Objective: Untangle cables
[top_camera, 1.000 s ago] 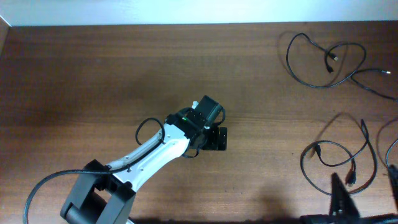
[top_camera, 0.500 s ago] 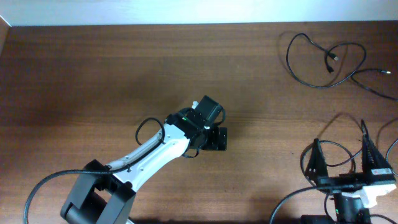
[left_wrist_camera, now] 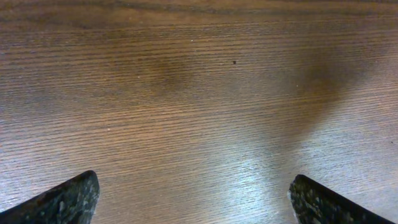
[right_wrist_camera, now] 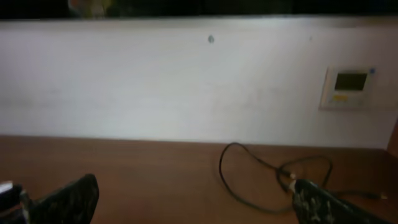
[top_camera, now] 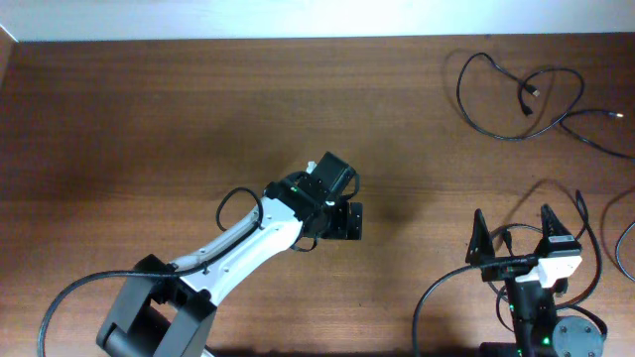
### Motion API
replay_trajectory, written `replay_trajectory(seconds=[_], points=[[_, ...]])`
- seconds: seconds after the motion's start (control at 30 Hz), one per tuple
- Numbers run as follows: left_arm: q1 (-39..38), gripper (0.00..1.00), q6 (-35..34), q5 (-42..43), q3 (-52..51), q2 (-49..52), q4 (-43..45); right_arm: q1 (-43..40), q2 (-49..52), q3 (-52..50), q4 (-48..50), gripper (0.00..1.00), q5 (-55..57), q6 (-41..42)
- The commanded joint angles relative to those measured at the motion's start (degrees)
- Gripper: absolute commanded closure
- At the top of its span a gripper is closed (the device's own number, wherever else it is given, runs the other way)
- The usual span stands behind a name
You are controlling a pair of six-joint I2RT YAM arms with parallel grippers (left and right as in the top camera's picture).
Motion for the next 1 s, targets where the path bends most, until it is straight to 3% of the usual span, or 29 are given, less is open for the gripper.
replay_trajectory(seconds=[0.0, 0.1, 0.17, 0.23, 0.43, 0.73, 0.8, 0.97], points=[[-0.1, 0.01, 0.9, 0.6, 0.2, 0.3, 0.0, -0.3, -0.6, -3.5, 8.0, 0.02, 0.5, 0.0], [-0.1, 0.01, 0.9, 0.5, 0.2, 0.3, 0.0, -0.3, -0.6, -12.1, 26.8, 0.01, 0.5, 0.0], [-0.1, 0.01, 0.9, 0.6, 0.2, 0.3, 0.0, -0.3, -0.6, -15.6, 31.0, 0.02, 0.5, 0.0], [-0.1, 0.01, 0.9, 0.5, 0.2, 0.3, 0.0, -0.3, -0.6, -15.6, 27.5, 0.02, 0.5, 0.0], [-0.1, 0.01, 0.9, 0.6, 0.3, 0.3, 0.0, -0.3, -0.6, -15.6, 5.1, 0.01, 0.5, 0.0], [-0.1, 0.01, 0.9, 0.6, 0.2, 0.3, 0.0, -0.3, -0.6, -15.6, 5.5, 0.02, 0.6, -0.1], [-0.1, 0.01, 0.9, 0.6, 0.2, 0.3, 0.0, -0.3, -0.6, -15.6, 5.1, 0.01, 6.7, -0.1], [-0.1, 0.01, 0.9, 0.5, 0.2, 0.3, 0.0, -0.3, -0.6, -15.6, 5.1, 0.02, 8.0, 3.4]])
